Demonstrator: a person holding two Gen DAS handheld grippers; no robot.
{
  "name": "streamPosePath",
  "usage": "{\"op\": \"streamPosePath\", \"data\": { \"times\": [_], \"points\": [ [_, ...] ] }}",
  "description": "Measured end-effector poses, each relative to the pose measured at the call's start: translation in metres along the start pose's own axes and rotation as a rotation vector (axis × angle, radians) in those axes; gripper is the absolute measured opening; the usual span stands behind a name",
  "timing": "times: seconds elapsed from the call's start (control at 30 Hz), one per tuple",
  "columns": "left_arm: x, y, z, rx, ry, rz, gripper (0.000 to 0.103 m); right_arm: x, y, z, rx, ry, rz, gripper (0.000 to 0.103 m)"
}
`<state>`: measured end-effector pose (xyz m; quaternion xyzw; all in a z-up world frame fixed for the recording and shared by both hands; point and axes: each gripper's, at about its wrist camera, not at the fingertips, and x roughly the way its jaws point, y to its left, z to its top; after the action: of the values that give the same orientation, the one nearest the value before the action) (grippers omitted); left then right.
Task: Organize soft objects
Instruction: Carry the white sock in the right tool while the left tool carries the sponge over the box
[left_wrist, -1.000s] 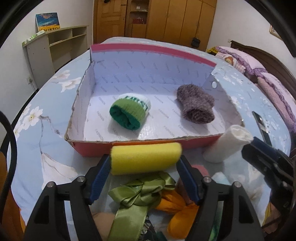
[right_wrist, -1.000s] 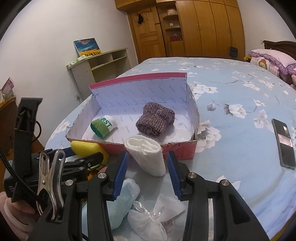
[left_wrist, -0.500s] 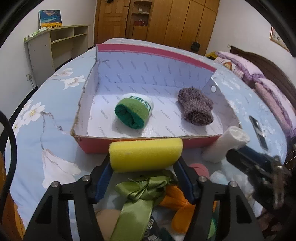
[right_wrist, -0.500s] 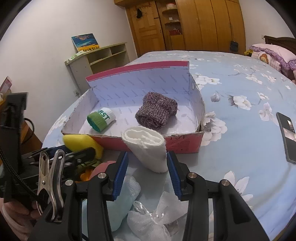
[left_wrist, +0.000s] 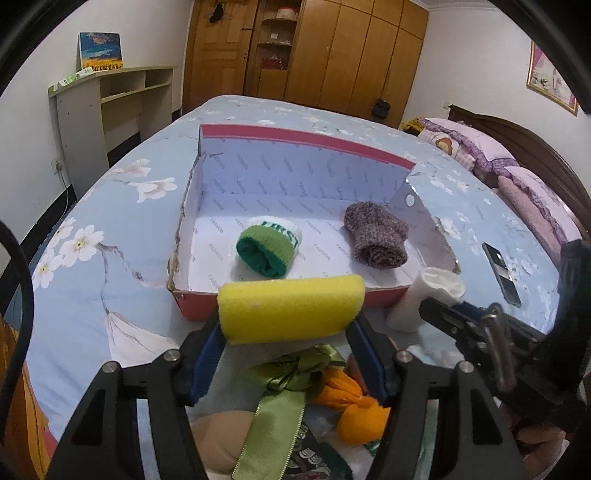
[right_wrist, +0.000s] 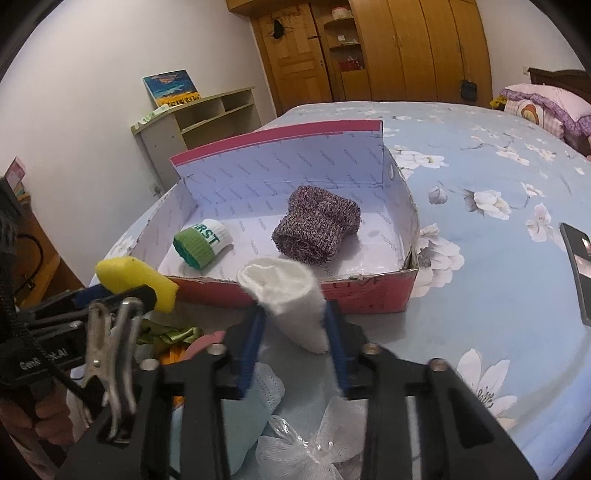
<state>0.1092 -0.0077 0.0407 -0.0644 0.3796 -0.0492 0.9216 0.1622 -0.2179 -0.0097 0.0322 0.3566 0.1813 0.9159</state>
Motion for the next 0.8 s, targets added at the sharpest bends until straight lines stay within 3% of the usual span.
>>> {"op": "streamPosePath", "data": {
  "times": [0.13,0.8],
  "points": [
    [-0.008,0.000,0.002,0.003,-0.018,0.000,0.068,-0.003,0.003,0.000,-0.021,-0.013,0.002,0.020],
    [-0.029,0.015,0.029,-0.009,-0.089,0.029,0.068,-0.038,0.018,0.018,-0.044,-0.096,0.054,0.019]
  ]
}}
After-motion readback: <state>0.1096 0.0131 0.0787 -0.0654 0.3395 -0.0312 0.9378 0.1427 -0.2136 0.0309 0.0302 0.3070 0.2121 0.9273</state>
